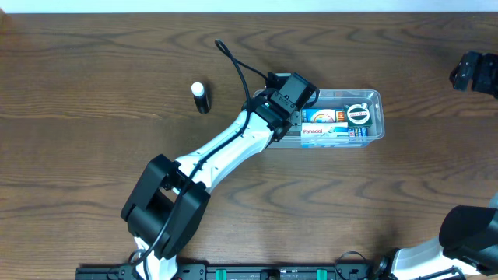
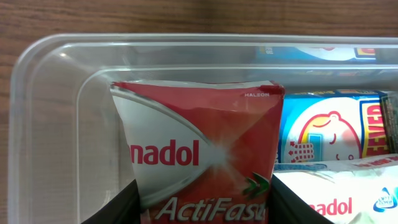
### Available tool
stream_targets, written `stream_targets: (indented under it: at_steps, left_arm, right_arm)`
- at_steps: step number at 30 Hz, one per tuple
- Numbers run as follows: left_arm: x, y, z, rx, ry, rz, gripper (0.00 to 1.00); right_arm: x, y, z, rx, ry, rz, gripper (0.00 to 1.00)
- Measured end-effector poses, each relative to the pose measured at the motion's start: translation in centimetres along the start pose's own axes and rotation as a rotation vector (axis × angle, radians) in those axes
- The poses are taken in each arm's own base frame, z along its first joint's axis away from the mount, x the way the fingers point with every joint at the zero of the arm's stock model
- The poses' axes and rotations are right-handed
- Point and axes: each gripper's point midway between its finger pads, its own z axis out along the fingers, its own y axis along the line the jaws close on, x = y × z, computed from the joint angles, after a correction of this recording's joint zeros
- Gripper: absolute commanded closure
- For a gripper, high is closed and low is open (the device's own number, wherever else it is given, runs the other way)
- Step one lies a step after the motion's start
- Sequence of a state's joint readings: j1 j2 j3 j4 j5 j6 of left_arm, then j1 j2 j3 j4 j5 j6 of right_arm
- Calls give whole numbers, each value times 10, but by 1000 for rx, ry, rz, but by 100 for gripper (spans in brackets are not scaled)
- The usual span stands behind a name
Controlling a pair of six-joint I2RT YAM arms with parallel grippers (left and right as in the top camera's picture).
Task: Pack container
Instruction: 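Lower the red Panadol box into the container's left end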
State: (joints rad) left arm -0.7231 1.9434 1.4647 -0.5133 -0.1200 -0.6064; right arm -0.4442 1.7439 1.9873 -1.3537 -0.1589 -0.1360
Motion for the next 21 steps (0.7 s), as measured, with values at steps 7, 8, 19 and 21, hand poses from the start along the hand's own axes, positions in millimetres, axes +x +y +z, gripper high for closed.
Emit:
stream_targets:
  at_steps: [7, 8, 19, 21]
  left_arm:
    - [7, -7, 10, 5, 6, 12, 53]
    - [9, -8, 12, 2, 11, 15, 53]
    - [18, -11, 23, -4, 27, 28, 48]
    - [17, -11, 23, -2, 26, 27, 41]
  right_arm:
    - [0, 0, 0, 0, 0, 0, 1]
    - [0, 0, 0, 0, 0, 0, 1]
    - [0, 0, 0, 0, 0, 0, 1]
    - [0, 0, 0, 0, 0, 0, 1]
